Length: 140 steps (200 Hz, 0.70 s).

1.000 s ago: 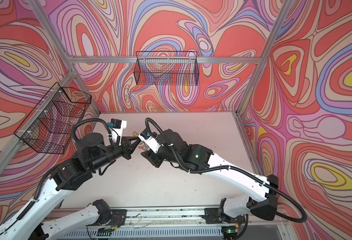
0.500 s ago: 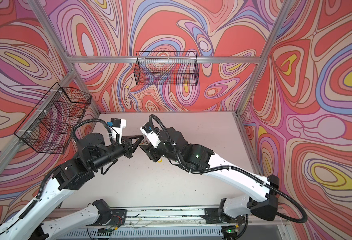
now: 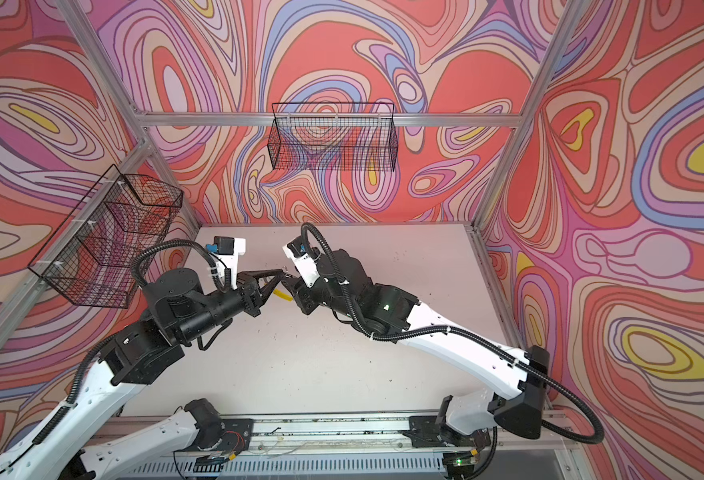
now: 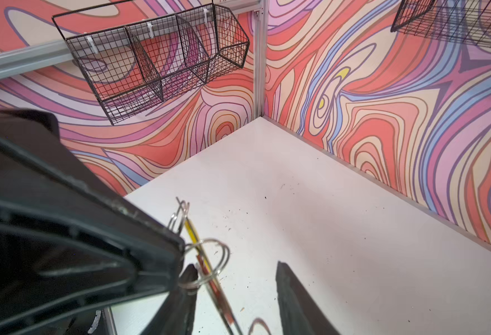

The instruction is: Put the keys on the keyring

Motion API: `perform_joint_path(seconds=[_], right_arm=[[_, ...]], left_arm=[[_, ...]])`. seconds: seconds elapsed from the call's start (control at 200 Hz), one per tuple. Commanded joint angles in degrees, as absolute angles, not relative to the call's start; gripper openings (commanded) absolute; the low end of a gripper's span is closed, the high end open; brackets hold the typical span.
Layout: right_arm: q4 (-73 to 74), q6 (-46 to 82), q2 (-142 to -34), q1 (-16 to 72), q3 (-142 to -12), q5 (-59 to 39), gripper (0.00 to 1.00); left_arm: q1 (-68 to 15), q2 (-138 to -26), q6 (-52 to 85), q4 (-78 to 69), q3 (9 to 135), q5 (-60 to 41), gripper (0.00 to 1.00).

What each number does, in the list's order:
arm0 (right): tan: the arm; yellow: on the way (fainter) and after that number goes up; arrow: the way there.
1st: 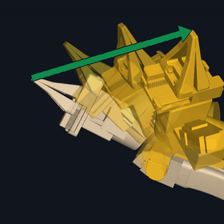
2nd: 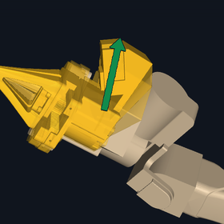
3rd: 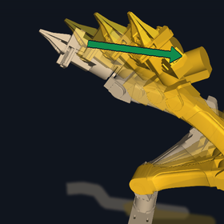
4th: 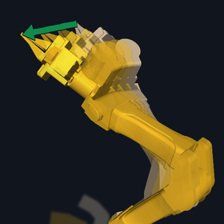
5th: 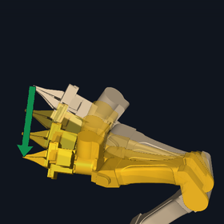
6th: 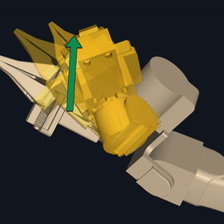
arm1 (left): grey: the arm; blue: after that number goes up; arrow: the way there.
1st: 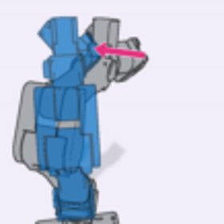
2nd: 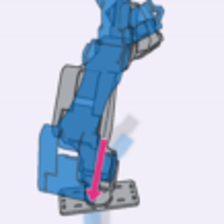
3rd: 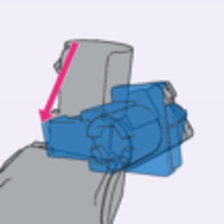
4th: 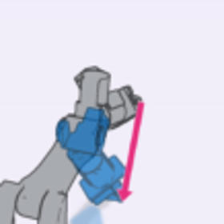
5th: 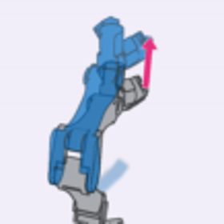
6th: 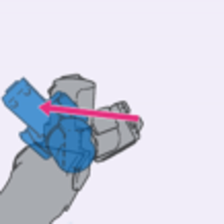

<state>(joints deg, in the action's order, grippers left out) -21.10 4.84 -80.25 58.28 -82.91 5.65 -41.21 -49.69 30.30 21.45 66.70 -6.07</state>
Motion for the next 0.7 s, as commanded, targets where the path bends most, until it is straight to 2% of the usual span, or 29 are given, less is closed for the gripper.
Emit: perform_joint_path(seconds=[0.0,0.095,0.456,0.696], right_arm=[[-19.4,5.9,-79.4,57.3,-81.3,5.7,0.38],[-18.4,5.7,-78.6,57.3,-80.2,4.1,0.34],[-16.8,5.3,-76.8,57.2,-78.6,2.1,0.0],[-19.7,3.8,-77.1,57.3,-80.3,2.6,0.0]], left_arm=[[-41.2,-48.8,31.7,18.9,66.7,-7.8,0.0],[-41.2,-48.8,32.3,17.8,66.2,-8.3,0.0],[-41.2,-48.8,31.8,18.9,65.9,-8.4,0.0],[-41.2,-49.3,30.8,20.6,66.7,-8.6,0.0]])
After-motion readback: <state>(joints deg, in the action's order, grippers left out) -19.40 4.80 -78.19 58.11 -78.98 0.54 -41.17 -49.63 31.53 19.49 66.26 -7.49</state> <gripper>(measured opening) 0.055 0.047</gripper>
